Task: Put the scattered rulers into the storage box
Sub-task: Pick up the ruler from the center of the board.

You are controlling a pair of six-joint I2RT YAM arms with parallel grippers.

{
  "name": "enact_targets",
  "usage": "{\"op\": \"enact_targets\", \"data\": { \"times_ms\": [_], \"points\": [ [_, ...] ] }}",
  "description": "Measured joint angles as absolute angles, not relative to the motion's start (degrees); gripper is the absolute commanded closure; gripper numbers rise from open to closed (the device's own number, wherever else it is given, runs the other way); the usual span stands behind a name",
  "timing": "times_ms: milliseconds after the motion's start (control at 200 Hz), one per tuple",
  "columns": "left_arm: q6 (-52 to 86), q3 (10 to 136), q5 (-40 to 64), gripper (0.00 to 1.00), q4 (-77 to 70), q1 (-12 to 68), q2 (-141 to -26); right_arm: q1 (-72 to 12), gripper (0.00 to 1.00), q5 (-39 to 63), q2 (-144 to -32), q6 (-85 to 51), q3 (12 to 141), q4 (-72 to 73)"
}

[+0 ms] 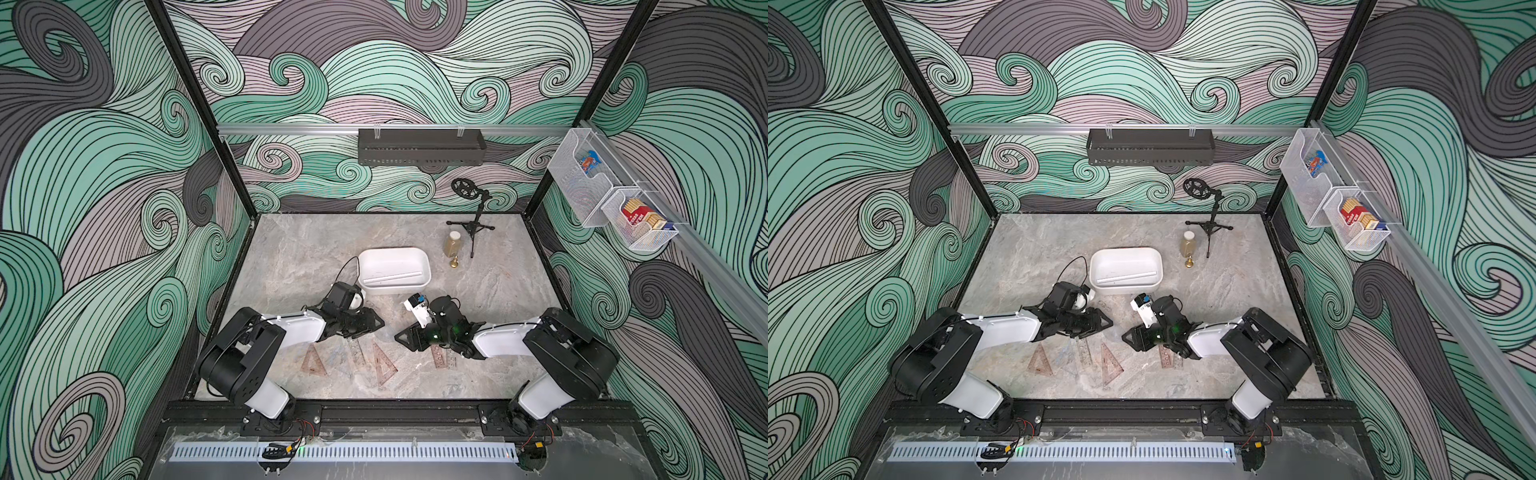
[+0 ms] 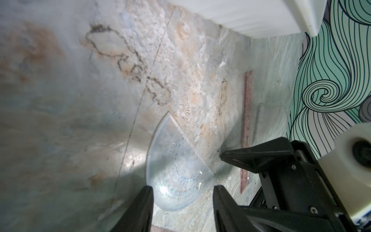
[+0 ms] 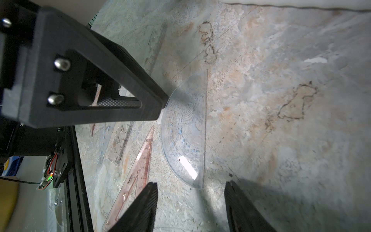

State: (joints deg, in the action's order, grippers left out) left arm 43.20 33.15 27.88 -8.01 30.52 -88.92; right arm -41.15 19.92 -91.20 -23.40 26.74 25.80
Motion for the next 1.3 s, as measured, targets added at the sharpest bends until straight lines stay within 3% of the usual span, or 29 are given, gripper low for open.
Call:
{"op": "enact_targets", "data": {
  "times_ms": [375,580,655,976,1301],
  "points": [
    [43.2,35.6,29.4,0.48,-11.2,30.8,-92.8,-40.1,0.48,21.5,-91.0,-25.7,25.4,29.6],
    [43.0,35.6,29.9,0.47,-9.4,30.9,-91.8,-40.1,0.74,22.7,-91.0,-26.7,25.3,32.2],
    [42.7,35.5,29.9,0.46,-8.0,30.7,-90.0,-40.1,0.79,22.7,-91.2,-26.8,25.4,33.2],
    [41.5,34.7,29.9,0.47,-5.9,30.4,-87.3,-39.7,0.84,23.7,-100.4,-25.9,31.1,35.4],
    [40.7,34.2,29.8,0.46,-5.0,30.0,-87.3,-38.5,0.85,24.1,-102.0,-25.9,31.2,36.2]
  ]
}}
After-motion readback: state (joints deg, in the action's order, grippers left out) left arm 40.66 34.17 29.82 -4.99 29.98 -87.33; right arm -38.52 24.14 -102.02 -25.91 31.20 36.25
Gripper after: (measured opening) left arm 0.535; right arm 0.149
